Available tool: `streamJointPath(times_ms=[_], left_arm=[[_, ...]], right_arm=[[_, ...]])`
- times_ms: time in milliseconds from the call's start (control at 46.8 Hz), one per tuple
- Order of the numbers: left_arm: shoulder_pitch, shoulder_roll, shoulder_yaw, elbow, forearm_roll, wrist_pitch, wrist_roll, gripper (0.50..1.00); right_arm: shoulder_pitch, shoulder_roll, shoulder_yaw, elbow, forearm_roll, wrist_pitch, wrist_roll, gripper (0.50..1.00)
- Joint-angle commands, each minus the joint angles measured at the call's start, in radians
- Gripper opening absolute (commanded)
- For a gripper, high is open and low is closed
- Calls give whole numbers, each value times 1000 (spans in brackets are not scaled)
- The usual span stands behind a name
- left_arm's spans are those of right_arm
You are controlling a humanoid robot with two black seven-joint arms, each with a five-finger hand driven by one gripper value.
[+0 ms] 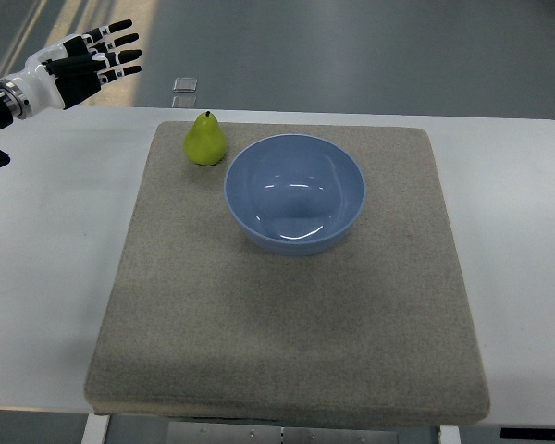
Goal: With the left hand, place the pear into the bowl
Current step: 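Move the open left hand forward toward the green pear, then lower the left hand onto the green pear and close fingers around it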
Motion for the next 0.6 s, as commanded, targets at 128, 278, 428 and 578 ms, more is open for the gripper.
streamJointPath(times_ms=[128, 278, 428, 578], left_arm=[[-30, -9, 2, -6, 297, 0, -88, 988], [-76, -9, 6, -4, 492, 0, -91, 990], [-135, -12, 101, -4, 599, 0, -114, 988], [-179, -23, 296, -22, 636, 71, -192, 988]], right_arm=[[0, 0, 0, 0, 0, 0, 0, 926], [0, 0, 0, 0, 0, 0, 0, 924], [0, 0, 0, 1, 0, 0, 0, 926], [0, 0, 0, 0, 0, 0, 0, 926]])
